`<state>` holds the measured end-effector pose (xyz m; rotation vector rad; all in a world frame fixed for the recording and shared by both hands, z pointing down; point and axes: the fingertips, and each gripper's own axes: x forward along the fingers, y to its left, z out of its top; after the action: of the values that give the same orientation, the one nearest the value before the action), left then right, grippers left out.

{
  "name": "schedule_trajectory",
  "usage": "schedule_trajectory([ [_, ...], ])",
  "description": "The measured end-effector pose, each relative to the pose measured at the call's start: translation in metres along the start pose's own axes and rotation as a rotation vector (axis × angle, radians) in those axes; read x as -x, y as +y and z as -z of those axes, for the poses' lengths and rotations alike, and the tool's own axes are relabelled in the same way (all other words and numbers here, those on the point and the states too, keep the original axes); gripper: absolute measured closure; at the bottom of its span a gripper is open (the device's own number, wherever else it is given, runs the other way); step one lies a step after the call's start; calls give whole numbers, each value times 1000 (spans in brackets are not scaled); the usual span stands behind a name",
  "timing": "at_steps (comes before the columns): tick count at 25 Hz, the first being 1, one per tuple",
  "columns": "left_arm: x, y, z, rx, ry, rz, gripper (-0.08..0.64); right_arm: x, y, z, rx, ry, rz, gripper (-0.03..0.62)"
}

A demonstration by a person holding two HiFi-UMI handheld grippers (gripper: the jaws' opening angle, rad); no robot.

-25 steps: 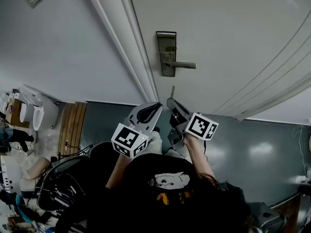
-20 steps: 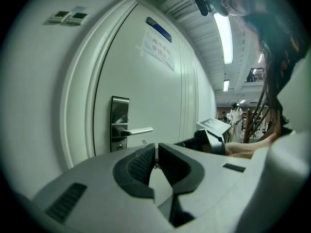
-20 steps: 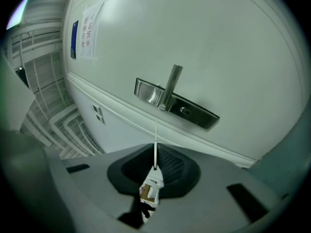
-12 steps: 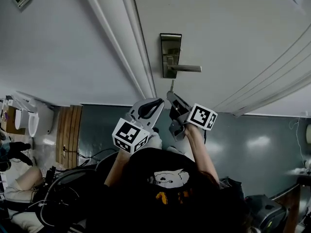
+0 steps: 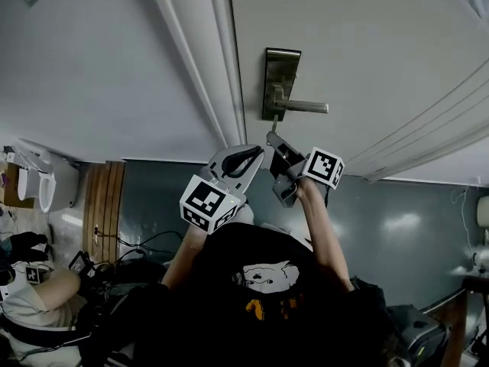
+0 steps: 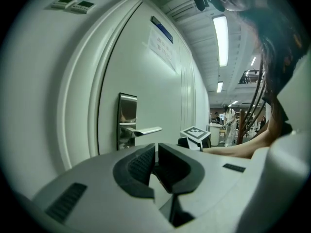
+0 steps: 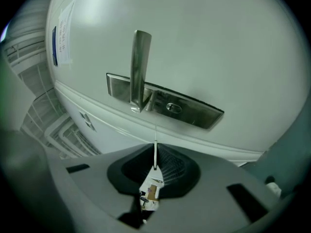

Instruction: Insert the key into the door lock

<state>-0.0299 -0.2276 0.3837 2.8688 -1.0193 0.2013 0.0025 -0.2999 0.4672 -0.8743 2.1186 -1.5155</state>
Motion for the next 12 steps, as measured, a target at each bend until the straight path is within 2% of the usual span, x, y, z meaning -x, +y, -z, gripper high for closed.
schedule_trajectory([
  [5,9,-3,-1,-11,-21,-4,535,-1,2,-3,-9,4,-9,569],
  [12,-13,18,21,4,-6,3,535,-27,-31,-24,-61,5,-16,569],
])
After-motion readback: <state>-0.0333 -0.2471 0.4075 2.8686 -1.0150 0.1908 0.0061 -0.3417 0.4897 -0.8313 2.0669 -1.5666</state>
